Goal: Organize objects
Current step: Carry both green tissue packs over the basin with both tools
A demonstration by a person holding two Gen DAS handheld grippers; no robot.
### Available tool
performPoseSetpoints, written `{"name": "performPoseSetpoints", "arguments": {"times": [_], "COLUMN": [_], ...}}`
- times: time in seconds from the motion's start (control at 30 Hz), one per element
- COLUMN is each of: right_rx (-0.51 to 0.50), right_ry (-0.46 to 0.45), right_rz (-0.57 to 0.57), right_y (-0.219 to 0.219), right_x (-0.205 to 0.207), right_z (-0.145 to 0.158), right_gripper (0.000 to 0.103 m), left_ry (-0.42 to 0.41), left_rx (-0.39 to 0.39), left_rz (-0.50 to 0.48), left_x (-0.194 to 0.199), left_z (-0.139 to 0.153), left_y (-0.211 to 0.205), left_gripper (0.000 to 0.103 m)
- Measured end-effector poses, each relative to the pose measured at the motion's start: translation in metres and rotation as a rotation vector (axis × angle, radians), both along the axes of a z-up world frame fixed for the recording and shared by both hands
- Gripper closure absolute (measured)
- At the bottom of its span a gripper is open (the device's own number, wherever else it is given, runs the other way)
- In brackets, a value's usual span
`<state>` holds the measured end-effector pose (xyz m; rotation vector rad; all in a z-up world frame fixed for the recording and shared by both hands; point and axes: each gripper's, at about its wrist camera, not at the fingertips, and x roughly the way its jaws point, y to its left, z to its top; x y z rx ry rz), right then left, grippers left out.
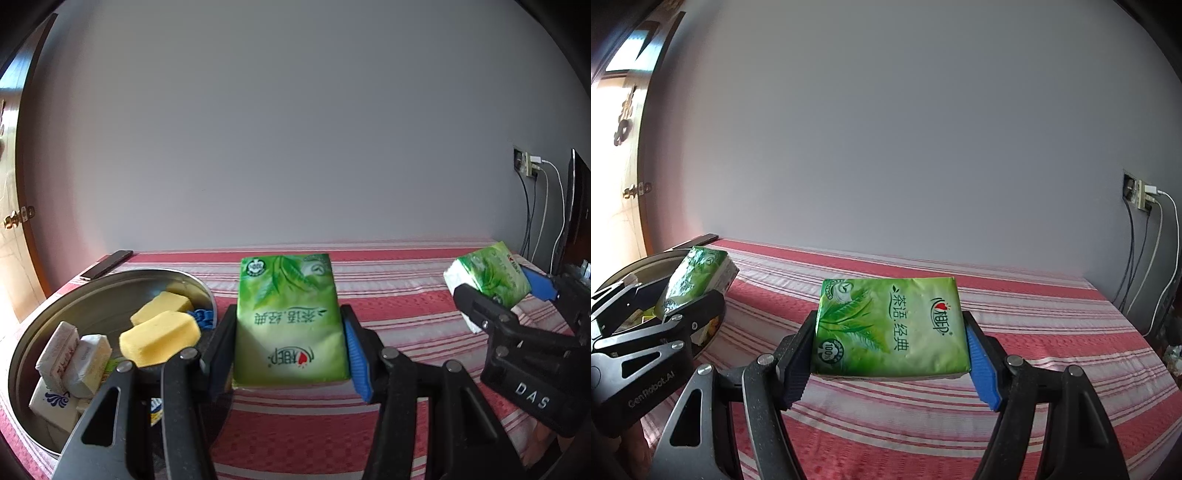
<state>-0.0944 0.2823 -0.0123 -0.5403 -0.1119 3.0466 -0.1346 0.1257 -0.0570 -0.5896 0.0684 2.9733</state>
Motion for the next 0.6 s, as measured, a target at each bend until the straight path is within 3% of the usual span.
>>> {"name": "performPoseSetpoints", "arguments": {"times": [0.6], "right_rx": [0.022], "right_ry": [0.003], "right_rz": [0.046], "right_y": [-0.03], "right_x": [-0.003], "right_z": [-0.002], "right_gripper": [0.029], "left_ry": [0.03], "left_rx": [0.013], "left_rz": [0.043], "left_x": [0.008], "left_z": [0.001], "left_y": [-0.028], "left_gripper": [0.05]}}
